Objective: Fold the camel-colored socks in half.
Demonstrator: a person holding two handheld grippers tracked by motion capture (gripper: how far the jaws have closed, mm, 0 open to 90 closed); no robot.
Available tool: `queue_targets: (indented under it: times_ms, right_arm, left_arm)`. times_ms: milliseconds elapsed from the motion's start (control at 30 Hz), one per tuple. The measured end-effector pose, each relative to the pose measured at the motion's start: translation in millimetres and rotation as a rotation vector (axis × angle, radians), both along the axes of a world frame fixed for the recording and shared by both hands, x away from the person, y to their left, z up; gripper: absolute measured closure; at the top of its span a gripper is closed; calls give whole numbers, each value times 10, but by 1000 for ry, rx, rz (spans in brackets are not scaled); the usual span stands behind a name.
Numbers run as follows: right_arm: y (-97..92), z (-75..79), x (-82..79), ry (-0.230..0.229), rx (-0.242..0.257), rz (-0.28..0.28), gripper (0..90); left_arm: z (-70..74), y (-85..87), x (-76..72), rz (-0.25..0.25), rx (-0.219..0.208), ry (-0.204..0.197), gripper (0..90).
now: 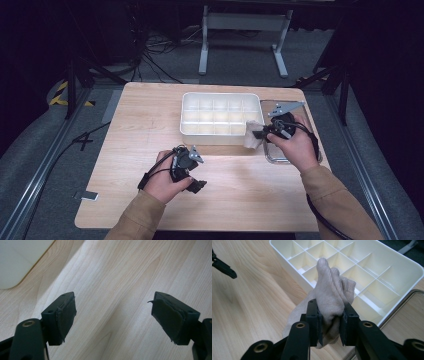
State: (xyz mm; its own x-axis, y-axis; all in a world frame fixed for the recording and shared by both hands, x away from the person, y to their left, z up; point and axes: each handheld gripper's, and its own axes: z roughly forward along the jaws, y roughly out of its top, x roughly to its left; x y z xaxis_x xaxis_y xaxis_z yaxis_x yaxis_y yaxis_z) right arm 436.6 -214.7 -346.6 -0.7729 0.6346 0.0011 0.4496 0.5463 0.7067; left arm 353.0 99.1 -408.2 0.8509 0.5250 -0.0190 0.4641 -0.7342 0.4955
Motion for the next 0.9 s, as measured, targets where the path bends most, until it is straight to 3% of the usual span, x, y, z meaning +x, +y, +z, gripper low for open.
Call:
queue_targets:
  times_ms: [400, 567, 633, 900]
  right_arm:
    - [-23, 48, 370, -2, -29, -26, 725]
    - [2, 38, 484, -65, -72, -32, 725]
    - [10, 31, 506, -70, -83, -35, 724]
    - [28, 17, 672, -35, -107, -43, 719]
  left_arm:
    - [4, 67, 21, 23, -22, 13, 212]
    - [0, 82, 28, 22, -28, 17, 213]
    - [4, 86, 30, 18, -28, 13, 212]
    - [35, 106, 23, 13, -36, 18, 212]
